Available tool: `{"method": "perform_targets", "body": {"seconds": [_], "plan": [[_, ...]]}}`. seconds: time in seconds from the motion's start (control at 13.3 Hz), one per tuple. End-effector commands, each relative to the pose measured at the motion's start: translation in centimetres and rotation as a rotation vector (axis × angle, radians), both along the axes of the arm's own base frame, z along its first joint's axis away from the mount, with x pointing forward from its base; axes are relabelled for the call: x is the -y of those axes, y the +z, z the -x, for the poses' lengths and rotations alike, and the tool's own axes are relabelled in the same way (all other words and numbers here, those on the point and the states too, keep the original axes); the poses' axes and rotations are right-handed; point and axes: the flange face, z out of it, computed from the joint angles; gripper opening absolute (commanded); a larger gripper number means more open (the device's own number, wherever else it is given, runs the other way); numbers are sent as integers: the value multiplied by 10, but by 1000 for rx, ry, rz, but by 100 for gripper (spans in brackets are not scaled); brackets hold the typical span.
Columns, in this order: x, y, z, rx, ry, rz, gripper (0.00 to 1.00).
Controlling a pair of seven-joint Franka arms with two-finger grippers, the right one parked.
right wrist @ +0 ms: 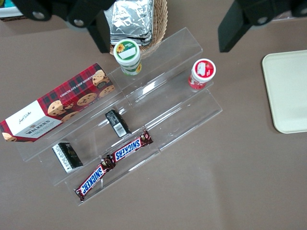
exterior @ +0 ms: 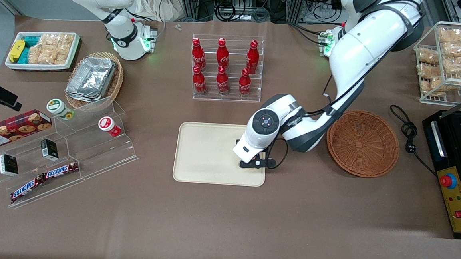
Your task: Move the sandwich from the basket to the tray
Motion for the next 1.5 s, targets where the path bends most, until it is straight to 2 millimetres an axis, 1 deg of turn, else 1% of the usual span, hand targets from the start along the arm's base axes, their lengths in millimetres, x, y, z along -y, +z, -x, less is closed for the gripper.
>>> {"method": "perform_targets", "body": {"seconds": [0.0, 0.07, 0.15, 0.22, 0.3, 0.38, 0.45, 0.53, 0.6, 0.67, 0.75, 0.9, 0.97, 1.05, 1.12, 1.2, 1.27, 1.35, 1.43], "plan": [[6, 5, -14, 44, 33, -15, 51], [6, 8, -17, 50, 40, -12, 100], [5, 19, -20, 70, 37, -12, 100], [3, 41, -28, 94, 53, 0, 100], [-3, 66, -37, 111, 75, 2, 100], [-10, 93, -38, 91, 93, -31, 100], [-21, 121, -35, 64, 104, -82, 100], [-41, 152, -36, 67, 110, -117, 100], [-79, 179, -50, 66, 172, -99, 100], [-103, 206, -50, 61, 163, -66, 99], [-122, 229, -40, 60, 96, -61, 99], [-204, 257, -34, 41, 95, -65, 99], [-235, 269, -26, 29, 39, -46, 99], [-272, 274, -19, 15, 5, -62, 98], [-300, 280, -16, 14, -12, -71, 98], [-321, 285, -14, 5, -40, -74, 98], [-349, 288, -14, -28, -67, -87, 98], [-371, 291, -14, -45, -94, -88, 98], [-379, 296, -18, -36, -116, -97, 99]]}}
